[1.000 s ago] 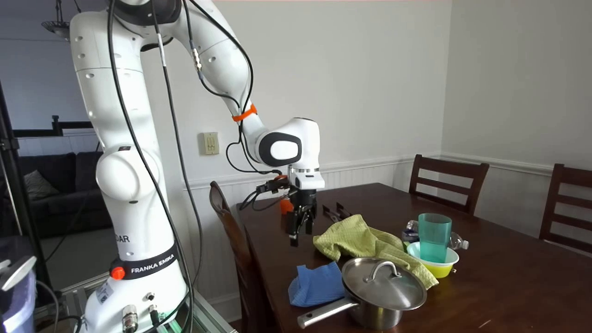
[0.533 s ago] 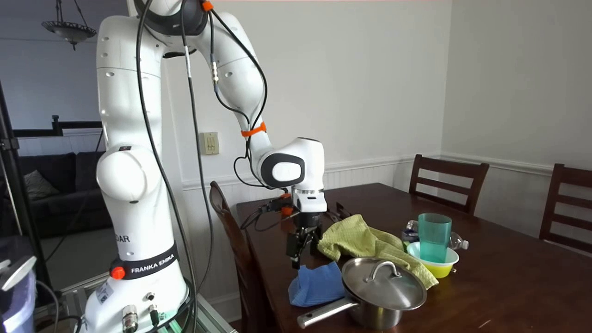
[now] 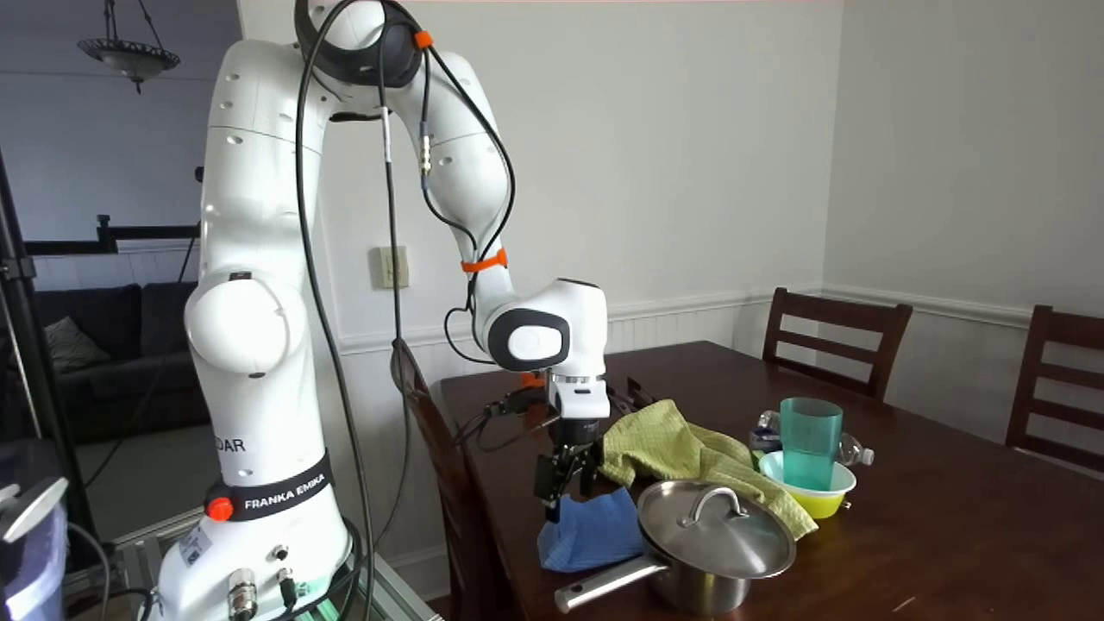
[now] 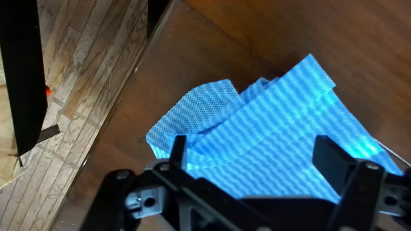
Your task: Put the blue towel on top of the silver lid then use the towel to put the lid on the table.
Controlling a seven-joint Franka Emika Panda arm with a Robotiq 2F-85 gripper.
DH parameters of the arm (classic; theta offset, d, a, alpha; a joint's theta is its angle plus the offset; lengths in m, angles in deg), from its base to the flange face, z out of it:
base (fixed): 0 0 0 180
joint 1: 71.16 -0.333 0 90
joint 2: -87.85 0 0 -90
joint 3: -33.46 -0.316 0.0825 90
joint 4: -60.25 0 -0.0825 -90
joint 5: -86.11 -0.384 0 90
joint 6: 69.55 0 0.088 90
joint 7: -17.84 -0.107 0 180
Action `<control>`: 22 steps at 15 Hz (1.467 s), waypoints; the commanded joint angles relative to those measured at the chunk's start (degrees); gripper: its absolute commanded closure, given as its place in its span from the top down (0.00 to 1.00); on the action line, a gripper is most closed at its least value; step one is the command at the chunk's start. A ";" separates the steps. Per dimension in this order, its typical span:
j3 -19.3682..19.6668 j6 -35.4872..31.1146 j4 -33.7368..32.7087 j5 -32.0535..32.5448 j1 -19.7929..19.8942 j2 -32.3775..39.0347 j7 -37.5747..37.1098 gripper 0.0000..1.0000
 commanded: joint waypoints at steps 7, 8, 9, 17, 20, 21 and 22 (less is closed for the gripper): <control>-1.05 -8.75 -0.93 -11.51 -0.38 4.84 10.52 1.00; -1.38 -9.00 -1.06 -12.63 -0.16 5.23 11.55 1.00; -1.78 -9.18 -1.18 -13.87 0.04 5.64 12.68 1.00; -7.79 -11.05 -1.97 -14.26 5.84 8.50 13.32 0.94; -8.49 -10.55 -2.68 -16.67 6.77 9.59 14.47 0.63; -8.63 -10.35 -2.94 -17.06 6.90 9.78 14.77 0.50; -9.46 -10.02 -3.17 -17.30 7.76 9.66 14.92 0.45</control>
